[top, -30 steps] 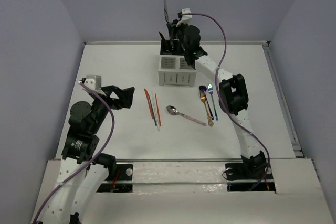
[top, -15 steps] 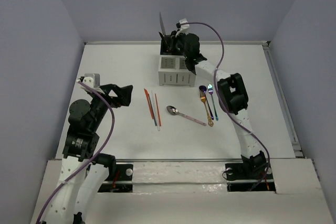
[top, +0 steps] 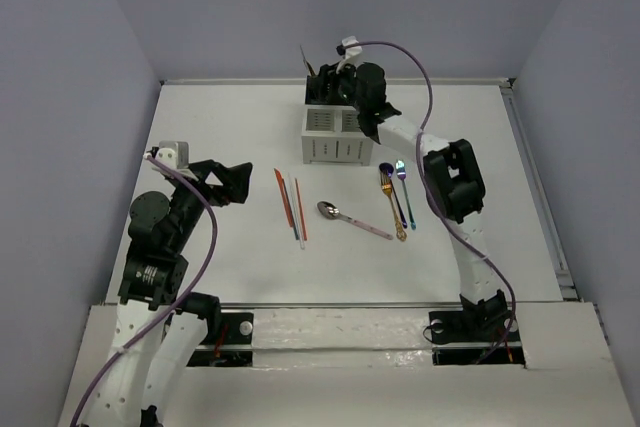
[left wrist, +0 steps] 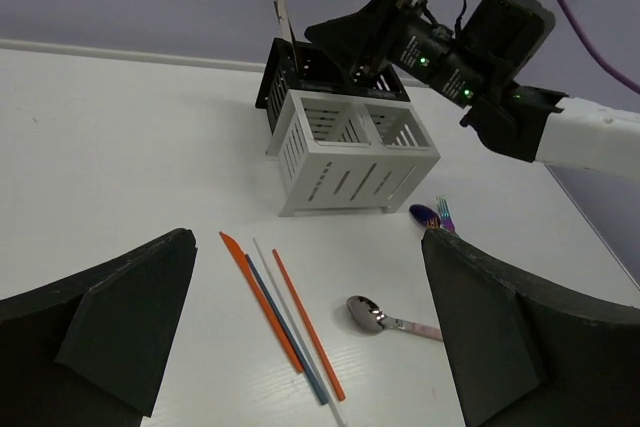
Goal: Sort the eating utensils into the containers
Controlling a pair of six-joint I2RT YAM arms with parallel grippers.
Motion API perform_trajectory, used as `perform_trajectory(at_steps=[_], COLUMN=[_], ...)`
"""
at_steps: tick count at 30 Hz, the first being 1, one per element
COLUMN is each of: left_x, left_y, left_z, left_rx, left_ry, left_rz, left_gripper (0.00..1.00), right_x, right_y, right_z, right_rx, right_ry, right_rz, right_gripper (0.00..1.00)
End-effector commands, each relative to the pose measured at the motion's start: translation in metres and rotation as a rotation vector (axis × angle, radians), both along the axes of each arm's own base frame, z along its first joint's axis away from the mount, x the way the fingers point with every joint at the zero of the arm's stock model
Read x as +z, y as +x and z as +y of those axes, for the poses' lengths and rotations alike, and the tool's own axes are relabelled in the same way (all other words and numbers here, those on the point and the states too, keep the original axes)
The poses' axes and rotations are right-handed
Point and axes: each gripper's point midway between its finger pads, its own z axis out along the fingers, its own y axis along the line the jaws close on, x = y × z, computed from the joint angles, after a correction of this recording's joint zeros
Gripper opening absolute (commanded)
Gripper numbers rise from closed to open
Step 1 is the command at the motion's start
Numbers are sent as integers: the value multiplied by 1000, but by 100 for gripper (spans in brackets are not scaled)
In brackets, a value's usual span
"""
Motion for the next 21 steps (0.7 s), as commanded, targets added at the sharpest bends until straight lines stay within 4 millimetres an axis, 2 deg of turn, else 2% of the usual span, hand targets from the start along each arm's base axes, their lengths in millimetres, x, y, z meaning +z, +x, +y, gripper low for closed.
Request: perform_trajectory(at_steps=[1, 2, 3, 4, 5, 7, 8, 9, 10, 11, 12, 13, 14, 15, 17, 18, 19, 21], left_x=[13, 13, 13, 13, 12, 13, 13, 14, 13, 13, 13, 12, 11, 12, 13, 13, 13, 15], left_y=[0, 0, -1, -1, -2, -3, -2, -3, -3, -3, -2, -2, 0, 0, -1, -2, -2, -4], left_z=[-1, -1, 0, 0, 0, 0, 0, 0, 0, 0, 1, 2, 5, 6, 5, 5, 4, 5], left_rx=[-11, -8, -8, -7, -5, -5, -5, -7, -7, -7, -4, 4, 24, 29, 20, 18, 15, 17], left_ry=[-5, -4, -4, -5, -5, -6, -6, -8, -6, -6, -3, 2, 6, 6, 3, 3, 2, 1], left_rz=[-63, -62, -62, -61, -60, -64, -66, -68, -66, -66, -64, -60, -55, -57, -62, -64, -63, -71], left_gripper=[99, 99, 99, 99, 99, 99, 99, 99, 99, 99, 99, 99, 99, 99, 99, 99, 99, 99], right_x=[97, 117, 105, 104, 120, 112, 74, 88, 77, 31, 19, 21, -14, -18, -53, -62, -76, -90], right_y=[-32, -42, -49, -56, -74, -100, -119, -146, -160, -179, -193, -205, -222, -230, -248, -252, -264, -271], right_z=[2, -3, -6, -10, -14, -17, -20, -23, -28, -35, -39, -48, -54, -59, -71, -77, -83, -92], right_rx=[83, 86, 84, 83, 111, 166, 201, 256, 265, 252, 238, 219, 210, 206, 183, 168, 167, 136], right_ry=[20, 30, 17, 12, 13, 3, -28, -11, -15, -41, -45, -35, -62, -75, -157, -192, -246, -323], right_rz=[-110, -128, -93, -75, -68, -11, 100, 110, 149, 261, 291, 292, 361, 379, 484, 514, 569, 590], right_gripper=[62, 63, 63, 63, 61, 57, 55, 52, 51, 50, 50, 50, 50, 51, 51, 52, 53, 57])
